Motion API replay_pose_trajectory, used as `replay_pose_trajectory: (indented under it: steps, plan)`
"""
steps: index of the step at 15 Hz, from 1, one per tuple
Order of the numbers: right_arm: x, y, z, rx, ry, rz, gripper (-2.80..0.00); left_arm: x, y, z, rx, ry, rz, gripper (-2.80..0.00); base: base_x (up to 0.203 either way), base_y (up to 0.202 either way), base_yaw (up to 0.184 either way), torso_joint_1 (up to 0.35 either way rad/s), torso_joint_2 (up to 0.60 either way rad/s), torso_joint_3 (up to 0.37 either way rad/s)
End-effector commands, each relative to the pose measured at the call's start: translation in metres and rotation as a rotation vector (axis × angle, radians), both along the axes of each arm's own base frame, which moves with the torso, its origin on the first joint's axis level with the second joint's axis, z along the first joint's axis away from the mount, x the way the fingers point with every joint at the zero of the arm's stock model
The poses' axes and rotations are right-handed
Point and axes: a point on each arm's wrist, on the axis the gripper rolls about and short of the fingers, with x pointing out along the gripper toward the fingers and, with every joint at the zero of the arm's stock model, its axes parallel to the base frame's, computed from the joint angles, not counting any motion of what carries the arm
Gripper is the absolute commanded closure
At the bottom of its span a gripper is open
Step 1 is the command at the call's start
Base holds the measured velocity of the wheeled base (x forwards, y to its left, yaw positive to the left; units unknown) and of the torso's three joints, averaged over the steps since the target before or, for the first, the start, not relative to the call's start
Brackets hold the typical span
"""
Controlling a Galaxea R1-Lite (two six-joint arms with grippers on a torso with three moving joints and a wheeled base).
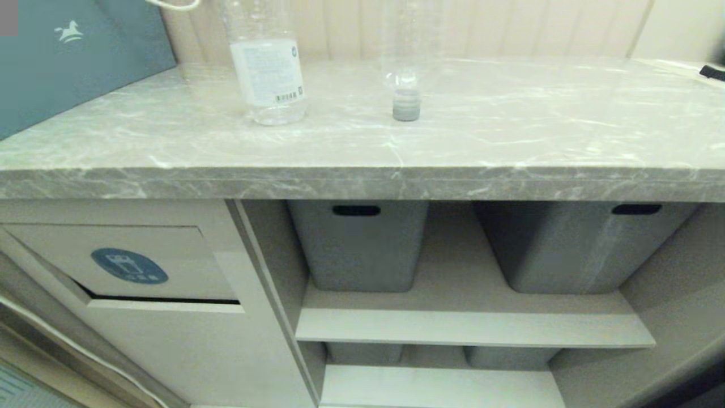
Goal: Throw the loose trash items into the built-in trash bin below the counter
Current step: Pick up the garbage
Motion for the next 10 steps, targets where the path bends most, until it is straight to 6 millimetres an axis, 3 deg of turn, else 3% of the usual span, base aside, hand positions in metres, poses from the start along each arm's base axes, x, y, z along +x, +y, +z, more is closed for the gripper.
replay_pose_trajectory:
  steps: [1,10]
  plan:
    - [0.0,0.0,0.0001,-0.001,-0.001,-0.001,0.0,0.0001,0.0,-0.0001,0.0,0.003,0.001,0.0,0.0,0.0,0.0,0.193,-0.62,-0.287]
    - [0.0,0.0,0.0001,0.001,-0.001,-0.001,0.0,0.0001,0.0,0.0001,0.002,0.001,0.0,0.0,0.0,0.0,0.0,0.19,-0.49,-0.285]
